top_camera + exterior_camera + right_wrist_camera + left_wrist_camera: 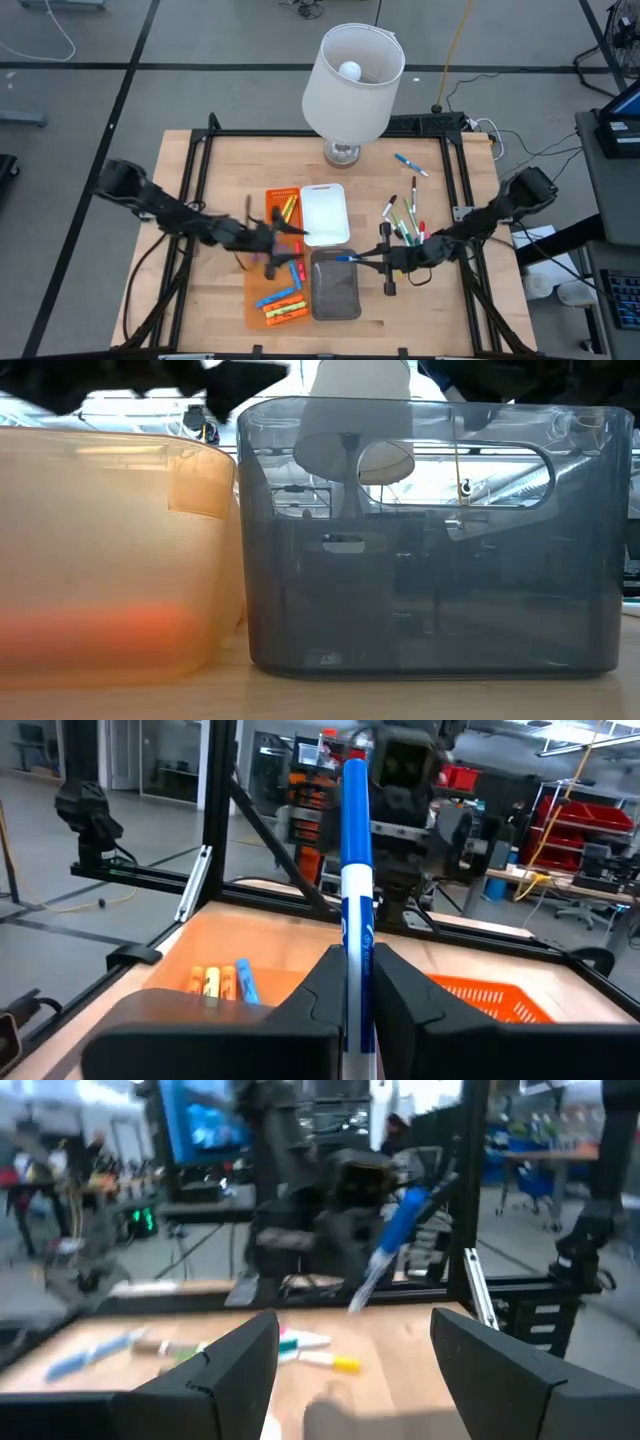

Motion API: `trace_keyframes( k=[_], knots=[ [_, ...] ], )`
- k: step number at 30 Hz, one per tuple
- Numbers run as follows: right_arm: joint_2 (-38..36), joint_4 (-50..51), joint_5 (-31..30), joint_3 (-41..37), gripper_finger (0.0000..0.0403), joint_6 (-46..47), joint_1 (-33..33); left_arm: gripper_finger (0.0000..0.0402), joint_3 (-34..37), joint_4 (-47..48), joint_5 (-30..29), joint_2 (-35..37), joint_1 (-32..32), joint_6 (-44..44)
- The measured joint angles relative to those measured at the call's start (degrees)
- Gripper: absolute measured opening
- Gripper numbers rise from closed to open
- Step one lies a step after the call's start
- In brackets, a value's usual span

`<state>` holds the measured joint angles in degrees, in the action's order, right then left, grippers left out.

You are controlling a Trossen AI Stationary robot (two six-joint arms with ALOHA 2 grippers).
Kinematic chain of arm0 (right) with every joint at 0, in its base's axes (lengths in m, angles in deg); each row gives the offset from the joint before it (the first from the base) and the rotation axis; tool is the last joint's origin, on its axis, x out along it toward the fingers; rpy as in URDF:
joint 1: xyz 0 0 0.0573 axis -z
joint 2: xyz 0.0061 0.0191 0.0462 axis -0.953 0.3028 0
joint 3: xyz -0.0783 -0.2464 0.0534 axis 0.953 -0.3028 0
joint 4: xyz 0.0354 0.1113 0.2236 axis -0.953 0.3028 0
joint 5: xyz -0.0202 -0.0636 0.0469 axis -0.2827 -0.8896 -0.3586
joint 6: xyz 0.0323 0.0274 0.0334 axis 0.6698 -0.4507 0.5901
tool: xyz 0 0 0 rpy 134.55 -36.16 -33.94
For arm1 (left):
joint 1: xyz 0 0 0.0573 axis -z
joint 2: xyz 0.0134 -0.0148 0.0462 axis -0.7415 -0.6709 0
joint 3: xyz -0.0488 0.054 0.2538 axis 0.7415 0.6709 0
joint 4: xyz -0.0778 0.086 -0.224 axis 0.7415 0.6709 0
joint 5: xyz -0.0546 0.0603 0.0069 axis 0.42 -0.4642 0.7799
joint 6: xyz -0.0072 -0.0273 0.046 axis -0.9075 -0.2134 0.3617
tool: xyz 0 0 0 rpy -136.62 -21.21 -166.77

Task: Pick & Place Markers
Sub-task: Put the blue marker pen into the white bin

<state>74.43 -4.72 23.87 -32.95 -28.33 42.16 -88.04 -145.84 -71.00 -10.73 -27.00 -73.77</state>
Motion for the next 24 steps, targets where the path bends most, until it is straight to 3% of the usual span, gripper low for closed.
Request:
trace_keyframes(
  k=[4, 10, 20, 24],
  knots=[
    [1.01, -3.00, -0.01, 0.00, 0.0018, -1.97, 0.06, 0.0267, -11.70, 2.59, 0.34, -9.76, -0.02, 4.95],
    [0.94, -6.93, 0.03, 0.04, 0.0018, -5.28, -0.25, 0.0267, -22.98, 4.59, 0.34, -16.79, -0.21, 10.57],
    [0.92, -6.67, -0.09, 0.07, 0.0018, -4.42, -0.23, 0.0266, -26.34, 4.74, 0.81, -18.82, -3.93, 5.98],
    [0.92, -6.44, -0.30, 0.07, 0.0019, -4.07, 0.01, 0.0231, -26.34, 4.69, 4.50, -18.84, -4.98, 5.61]
  ],
)
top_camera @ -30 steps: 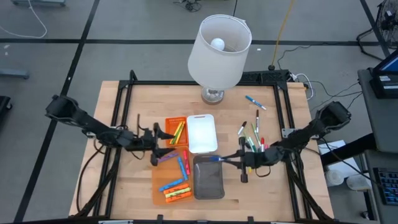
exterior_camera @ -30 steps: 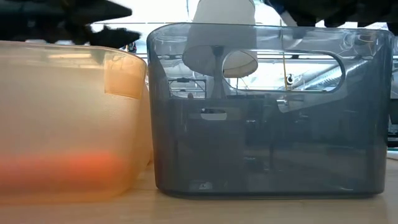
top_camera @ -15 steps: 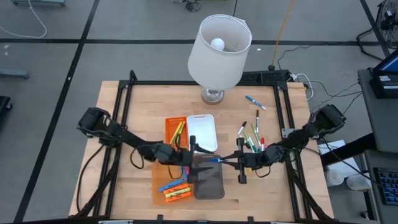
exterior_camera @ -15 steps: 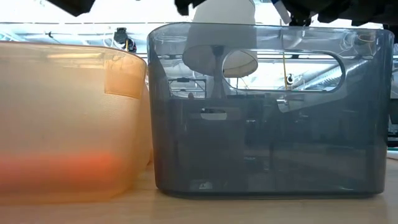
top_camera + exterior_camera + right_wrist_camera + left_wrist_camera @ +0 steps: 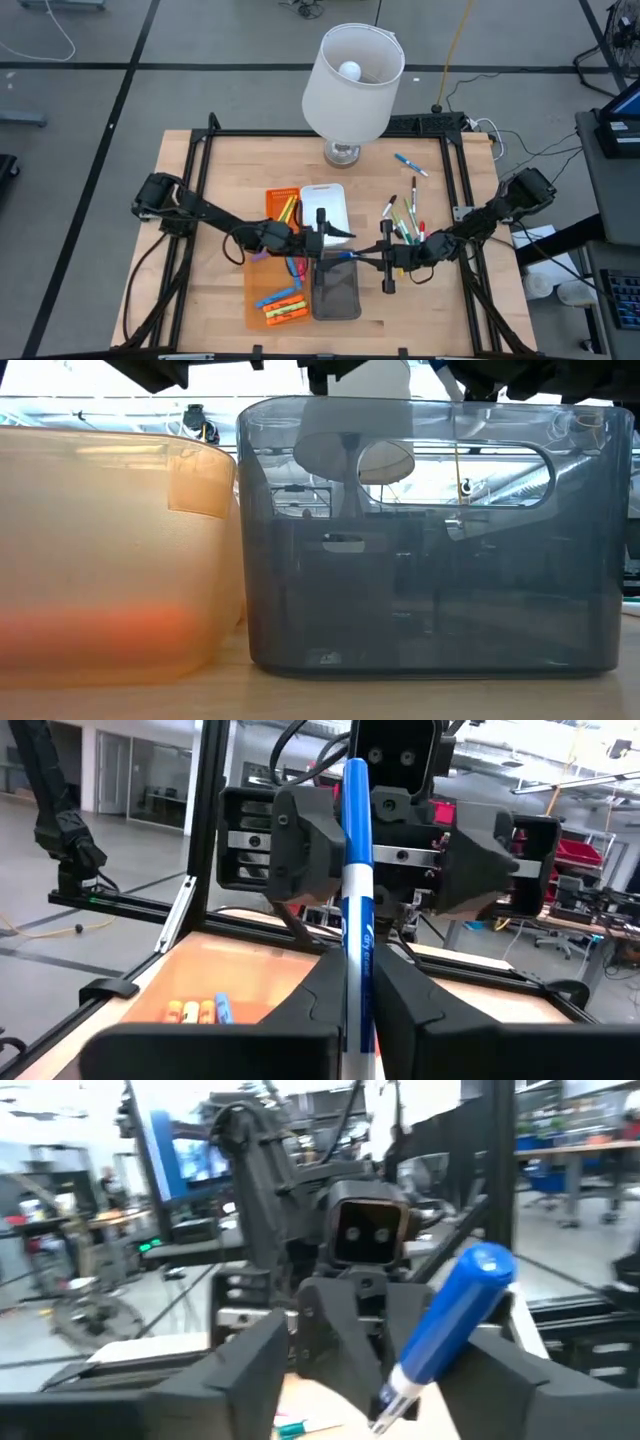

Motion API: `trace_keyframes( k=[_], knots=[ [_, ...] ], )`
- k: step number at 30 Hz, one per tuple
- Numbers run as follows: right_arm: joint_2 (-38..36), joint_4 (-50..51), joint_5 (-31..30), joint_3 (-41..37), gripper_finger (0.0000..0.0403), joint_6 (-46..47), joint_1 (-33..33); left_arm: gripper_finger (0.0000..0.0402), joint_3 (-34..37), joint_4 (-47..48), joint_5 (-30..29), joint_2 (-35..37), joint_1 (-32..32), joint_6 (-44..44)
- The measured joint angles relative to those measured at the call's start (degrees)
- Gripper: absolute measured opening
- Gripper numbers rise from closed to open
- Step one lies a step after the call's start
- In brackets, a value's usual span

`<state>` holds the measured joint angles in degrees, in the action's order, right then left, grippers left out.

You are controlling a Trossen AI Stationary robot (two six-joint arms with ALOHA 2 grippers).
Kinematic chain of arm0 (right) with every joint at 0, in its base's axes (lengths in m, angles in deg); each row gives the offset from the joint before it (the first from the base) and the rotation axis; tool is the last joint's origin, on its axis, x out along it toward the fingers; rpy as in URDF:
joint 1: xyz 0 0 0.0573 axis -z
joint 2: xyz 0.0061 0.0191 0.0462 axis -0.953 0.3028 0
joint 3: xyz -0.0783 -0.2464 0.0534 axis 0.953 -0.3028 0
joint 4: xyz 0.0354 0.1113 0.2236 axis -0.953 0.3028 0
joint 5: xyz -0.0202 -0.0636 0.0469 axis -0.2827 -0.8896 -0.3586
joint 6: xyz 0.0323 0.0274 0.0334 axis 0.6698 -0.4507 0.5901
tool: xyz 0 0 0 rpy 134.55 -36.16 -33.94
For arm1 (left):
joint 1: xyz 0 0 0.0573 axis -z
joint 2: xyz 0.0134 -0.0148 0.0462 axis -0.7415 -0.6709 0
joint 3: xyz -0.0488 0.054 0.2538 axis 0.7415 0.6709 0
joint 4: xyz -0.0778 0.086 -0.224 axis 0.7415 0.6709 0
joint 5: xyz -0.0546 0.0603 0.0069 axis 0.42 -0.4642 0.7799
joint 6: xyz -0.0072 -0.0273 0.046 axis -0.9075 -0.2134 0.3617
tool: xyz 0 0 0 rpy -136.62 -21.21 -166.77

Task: Pick & Place Markers
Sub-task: Put the blue marker pen into the white bin

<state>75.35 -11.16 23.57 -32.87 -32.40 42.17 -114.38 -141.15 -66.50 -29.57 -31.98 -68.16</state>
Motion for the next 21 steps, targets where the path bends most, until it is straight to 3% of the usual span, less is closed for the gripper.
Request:
trace_keyframes(
  k=[3, 6, 10, 12, 17, 21],
  knots=[
    [-0.02, 0.85, 0.30, 0.03, 0.0019, 0.02, 0.24, 0.0158, 0.00, -0.08, 3.32, 0.00, -0.11, 0.06],
    [-0.04, 2.13, -0.15, 0.03, 0.0023, 0.09, 0.29, 0.0054, 0.00, 1.06, 5.05, 0.20, -0.03, 1.80],
    [-0.02, 3.13, -0.08, 0.14, 0.0046, 0.06, 0.23, 0.0037, 0.02, 7.89, 4.48, 3.58, 0.56, 1.93],
    [-0.04, 3.18, -0.09, 0.08, 0.0059, -0.01, 0.14, 0.0037, 0.00, 13.14, 0.06, 6.70, 1.77, 2.78],
    [0.00, 3.94, 0.35, 0.03, 0.0079, 0.00, -0.30, 0.0037, 0.00, 30.97, -18.46, 15.00, 6.12, 4.80],
    [0.01, 4.09, 0.32, 0.03, 0.0081, 0.13, -0.39, 0.0037, 0.00, 45.10, -32.81, 20.64, 10.91, 0.14]
  ],
)
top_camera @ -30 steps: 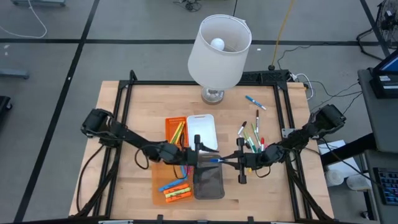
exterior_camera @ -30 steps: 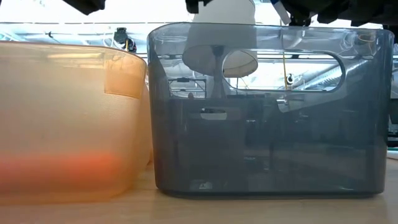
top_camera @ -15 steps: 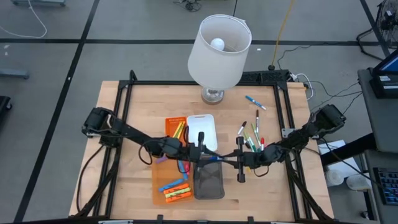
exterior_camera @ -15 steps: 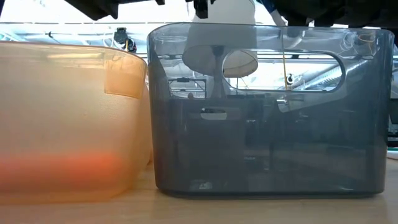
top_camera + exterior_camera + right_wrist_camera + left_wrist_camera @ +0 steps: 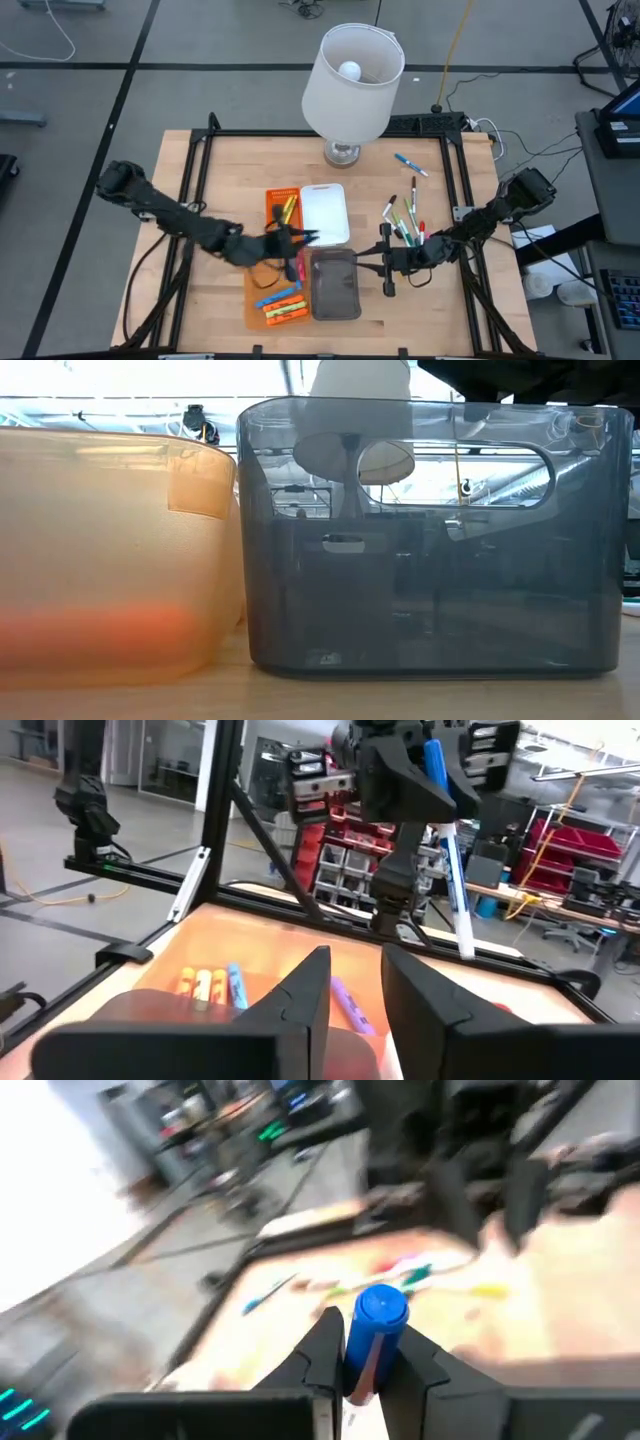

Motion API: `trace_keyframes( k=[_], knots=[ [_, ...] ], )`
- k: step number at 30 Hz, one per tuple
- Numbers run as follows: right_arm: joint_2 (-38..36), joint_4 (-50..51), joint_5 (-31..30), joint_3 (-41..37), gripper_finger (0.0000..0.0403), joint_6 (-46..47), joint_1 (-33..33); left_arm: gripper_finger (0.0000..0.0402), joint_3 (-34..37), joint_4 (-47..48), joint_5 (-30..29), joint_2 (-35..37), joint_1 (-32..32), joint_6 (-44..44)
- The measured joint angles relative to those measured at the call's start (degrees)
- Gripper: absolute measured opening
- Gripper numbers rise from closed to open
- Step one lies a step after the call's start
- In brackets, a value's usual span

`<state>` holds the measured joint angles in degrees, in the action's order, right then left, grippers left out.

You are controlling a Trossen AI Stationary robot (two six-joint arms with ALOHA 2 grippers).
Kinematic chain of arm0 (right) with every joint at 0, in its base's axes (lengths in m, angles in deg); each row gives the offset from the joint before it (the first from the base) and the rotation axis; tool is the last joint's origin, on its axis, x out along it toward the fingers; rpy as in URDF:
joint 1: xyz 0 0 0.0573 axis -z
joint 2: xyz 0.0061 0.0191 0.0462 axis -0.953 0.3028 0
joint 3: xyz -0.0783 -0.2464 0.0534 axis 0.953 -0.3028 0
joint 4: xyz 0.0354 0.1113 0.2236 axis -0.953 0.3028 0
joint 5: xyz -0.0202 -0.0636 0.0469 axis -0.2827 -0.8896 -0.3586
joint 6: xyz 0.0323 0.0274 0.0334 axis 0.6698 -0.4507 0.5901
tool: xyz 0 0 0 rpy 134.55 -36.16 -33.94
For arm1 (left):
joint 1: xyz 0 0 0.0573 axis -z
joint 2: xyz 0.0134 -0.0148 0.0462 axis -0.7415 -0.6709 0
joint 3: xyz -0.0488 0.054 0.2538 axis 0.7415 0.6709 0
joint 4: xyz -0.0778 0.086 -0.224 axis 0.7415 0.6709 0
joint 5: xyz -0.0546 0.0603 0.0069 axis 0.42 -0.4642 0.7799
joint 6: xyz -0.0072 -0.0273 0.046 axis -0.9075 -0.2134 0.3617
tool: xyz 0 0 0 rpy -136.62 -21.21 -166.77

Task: Pick & Place Markers
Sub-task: Put the blue marker pen into the white bin

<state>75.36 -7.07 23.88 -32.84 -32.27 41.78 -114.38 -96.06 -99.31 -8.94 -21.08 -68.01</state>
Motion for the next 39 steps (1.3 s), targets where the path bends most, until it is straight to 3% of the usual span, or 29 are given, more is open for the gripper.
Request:
trace_keyframes(
  k=[5, 8, 18, 22, 27, 31, 39],
  knots=[
    [-0.01, 0.03, -0.07, 0.00, 0.0075, 0.09, 0.04, 0.0037, 0.00, 15.30, -17.81, 3.60, 4.41, -9.15],
    [-0.01, 0.24, -0.10, -0.02, 0.0072, 0.09, 0.04, 0.0037, 0.02, 23.62, -24.32, 4.96, 5.31, -16.91],
    [-0.01, 1.22, -0.25, -0.02, 0.0067, 0.12, 0.09, 0.0037, 0.02, 42.62, -31.16, 5.35, -0.51, -38.11],
    [-0.01, 1.30, -0.25, -0.04, 0.0063, 0.52, 0.11, 0.0037, 0.02, 49.01, -24.70, 5.35, -4.16, -46.42],
    [-0.01, 1.30, -0.25, -0.04, 0.0059, 0.52, 0.11, 0.0037, 0.26, 49.02, -7.99, 5.27, -8.02, -47.86],
    [-0.01, 1.24, -0.27, -0.04, 0.0059, 0.52, 0.11, 0.0037, 3.13, 37.66, 4.50, 4.39, -9.99, -40.12],
    [-0.01, 1.17, -0.27, -0.07, 0.0059, 0.96, 0.21, 0.0037, 5.87, 7.43, 21.09, 4.46, -14.30, -22.92]
  ],
)
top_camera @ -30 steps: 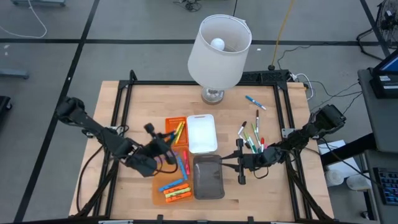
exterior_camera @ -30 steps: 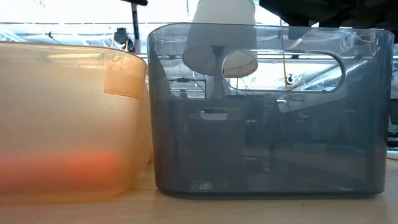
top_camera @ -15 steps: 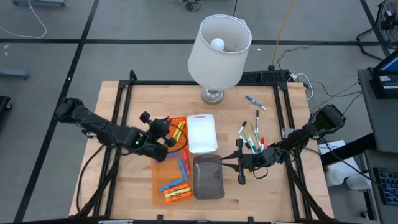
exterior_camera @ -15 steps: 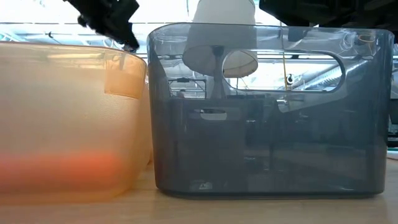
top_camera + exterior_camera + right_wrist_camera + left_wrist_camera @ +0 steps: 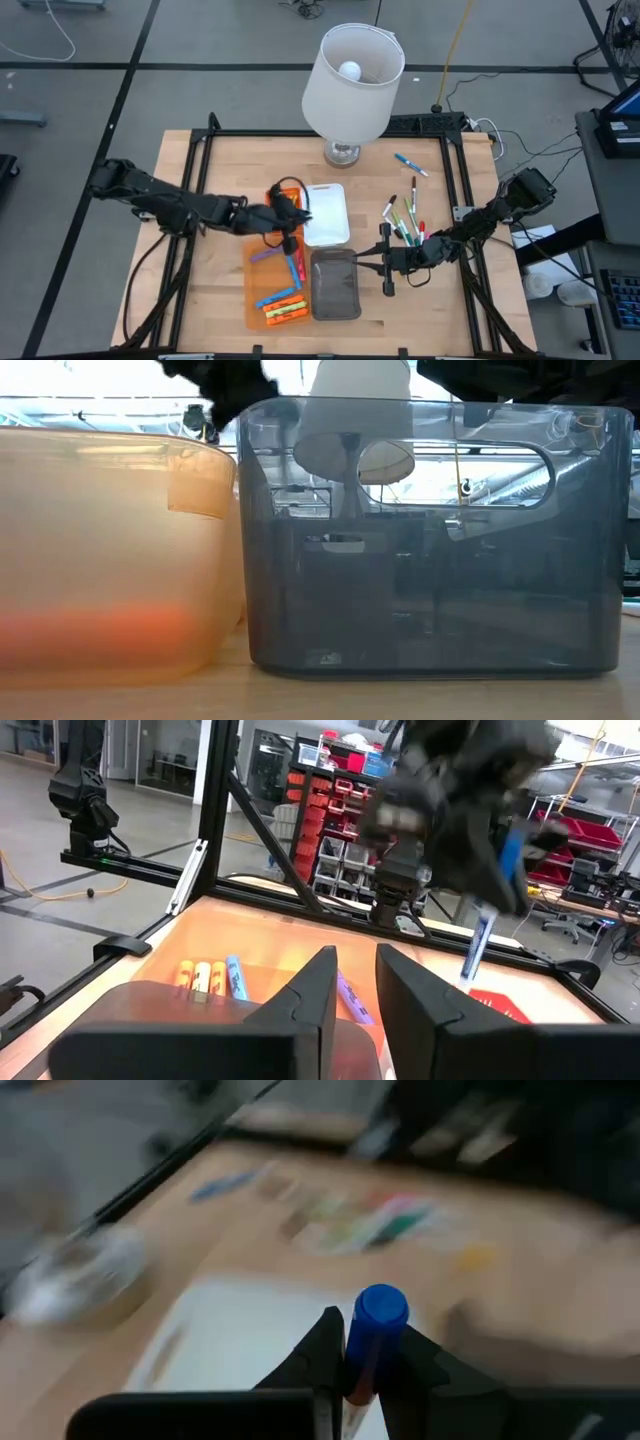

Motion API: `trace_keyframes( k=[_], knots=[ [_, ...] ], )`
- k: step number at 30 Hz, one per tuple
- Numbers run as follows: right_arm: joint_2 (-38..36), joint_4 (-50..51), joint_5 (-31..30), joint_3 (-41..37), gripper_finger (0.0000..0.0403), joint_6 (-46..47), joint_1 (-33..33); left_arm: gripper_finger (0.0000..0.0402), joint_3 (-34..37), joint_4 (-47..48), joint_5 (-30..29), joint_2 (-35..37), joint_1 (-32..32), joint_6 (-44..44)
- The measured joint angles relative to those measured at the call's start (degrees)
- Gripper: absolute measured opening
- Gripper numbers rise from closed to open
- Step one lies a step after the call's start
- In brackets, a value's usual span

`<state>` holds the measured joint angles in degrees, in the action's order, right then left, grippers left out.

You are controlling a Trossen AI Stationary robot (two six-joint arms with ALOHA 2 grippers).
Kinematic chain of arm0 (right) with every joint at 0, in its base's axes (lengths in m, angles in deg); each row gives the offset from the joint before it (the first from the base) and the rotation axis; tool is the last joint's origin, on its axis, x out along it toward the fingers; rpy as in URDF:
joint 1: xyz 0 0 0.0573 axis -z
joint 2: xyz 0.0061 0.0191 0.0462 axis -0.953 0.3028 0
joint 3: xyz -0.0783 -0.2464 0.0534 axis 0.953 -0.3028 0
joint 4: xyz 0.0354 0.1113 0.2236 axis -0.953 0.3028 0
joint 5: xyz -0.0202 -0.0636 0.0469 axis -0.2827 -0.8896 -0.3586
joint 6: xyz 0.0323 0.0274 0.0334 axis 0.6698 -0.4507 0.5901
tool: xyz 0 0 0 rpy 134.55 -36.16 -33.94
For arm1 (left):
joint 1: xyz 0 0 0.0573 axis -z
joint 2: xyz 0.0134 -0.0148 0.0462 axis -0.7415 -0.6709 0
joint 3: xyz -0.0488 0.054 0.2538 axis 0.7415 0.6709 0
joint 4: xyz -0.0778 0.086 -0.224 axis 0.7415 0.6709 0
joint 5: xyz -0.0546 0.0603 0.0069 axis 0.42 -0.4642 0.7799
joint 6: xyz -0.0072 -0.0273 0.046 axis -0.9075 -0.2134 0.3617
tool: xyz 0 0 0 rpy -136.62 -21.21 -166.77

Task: Pick & Place Markers
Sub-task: Put the blue marker pen into the white bin, then put the light blue marker pen into the white bin

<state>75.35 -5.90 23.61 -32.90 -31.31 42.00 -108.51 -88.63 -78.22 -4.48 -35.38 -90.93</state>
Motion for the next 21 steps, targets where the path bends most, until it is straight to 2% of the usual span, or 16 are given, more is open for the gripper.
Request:
trace_keyframes(
  k=[3, 7, 11, 17, 21],
  knots=[
    [0.00, -0.06, 0.00, 0.02, 0.0059, 0.00, 0.05, 0.0037, 0.85, -10.50, 8.74, -2.39, -2.13, 3.14],
    [-0.02, -0.31, -0.02, -0.01, 0.0059, -0.01, 0.05, 0.0037, 1.32, -16.41, 15.32, -8.14, -5.55, 1.69],
    [-0.23, -0.45, 0.00, -0.02, 0.0059, -0.64, 0.01, 0.0045, 1.32, -21.04, 18.06, -13.52, -8.42, -1.02],
    [-0.39, -0.38, 0.00, -0.02, 0.0059, -1.11, -0.08, 0.0143, 1.32, -21.59, 18.03, -14.75, -11.04, -2.67],
    [-0.39, -0.31, 0.00, -0.02, 0.0059, -1.08, -0.13, 0.0189, 1.30, -21.77, 18.09, -14.25, -11.29, -2.68]
  ],
)
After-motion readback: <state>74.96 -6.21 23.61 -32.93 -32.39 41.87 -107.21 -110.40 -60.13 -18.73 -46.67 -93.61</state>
